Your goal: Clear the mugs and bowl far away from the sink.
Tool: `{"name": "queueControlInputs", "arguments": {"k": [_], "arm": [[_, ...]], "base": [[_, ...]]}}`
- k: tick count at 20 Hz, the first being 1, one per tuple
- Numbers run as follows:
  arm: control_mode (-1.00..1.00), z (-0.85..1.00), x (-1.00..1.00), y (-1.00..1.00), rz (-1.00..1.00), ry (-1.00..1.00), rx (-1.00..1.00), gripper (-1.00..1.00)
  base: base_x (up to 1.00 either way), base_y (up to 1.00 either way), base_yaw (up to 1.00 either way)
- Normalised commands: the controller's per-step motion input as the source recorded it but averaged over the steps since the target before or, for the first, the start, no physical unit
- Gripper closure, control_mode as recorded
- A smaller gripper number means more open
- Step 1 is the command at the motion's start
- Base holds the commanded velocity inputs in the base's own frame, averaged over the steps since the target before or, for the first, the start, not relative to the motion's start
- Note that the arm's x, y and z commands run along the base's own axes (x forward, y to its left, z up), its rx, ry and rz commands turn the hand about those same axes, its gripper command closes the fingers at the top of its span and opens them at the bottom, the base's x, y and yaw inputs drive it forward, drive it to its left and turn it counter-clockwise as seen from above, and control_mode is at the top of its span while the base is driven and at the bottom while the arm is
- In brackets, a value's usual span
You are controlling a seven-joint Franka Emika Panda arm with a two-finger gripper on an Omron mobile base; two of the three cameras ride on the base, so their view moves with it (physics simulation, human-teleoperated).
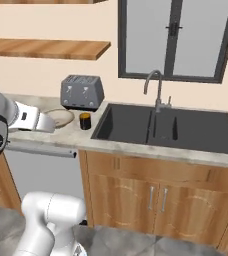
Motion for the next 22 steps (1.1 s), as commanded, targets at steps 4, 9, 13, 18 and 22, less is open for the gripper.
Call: {"name": "queueControlInputs", "arguments": {"k": [4, 9, 13, 18, 22], "arm": [[1.0, 0.0, 0.0, 0.0, 0.0, 0.0, 0.0, -1.0], [1.0, 0.0, 0.0, 0.0, 0.0, 0.0, 0.0, -1.0], [1.0, 0.0, 0.0, 0.0, 0.0, 0.0, 0.0, -1.0], [1.0, 0.0, 0.0, 0.0, 0.0, 0.0, 0.0, -1.0], [1.0, 0.0, 0.0, 0.0, 0.0, 0.0, 0.0, -1.0]], "base": [[0.54, -0.08, 0.26], [0.42, -0.36, 0.2], [0.33, -0.33, 0.18], [0.49, -0.08, 0.04], [0.74, 0.0, -0.01]]}}
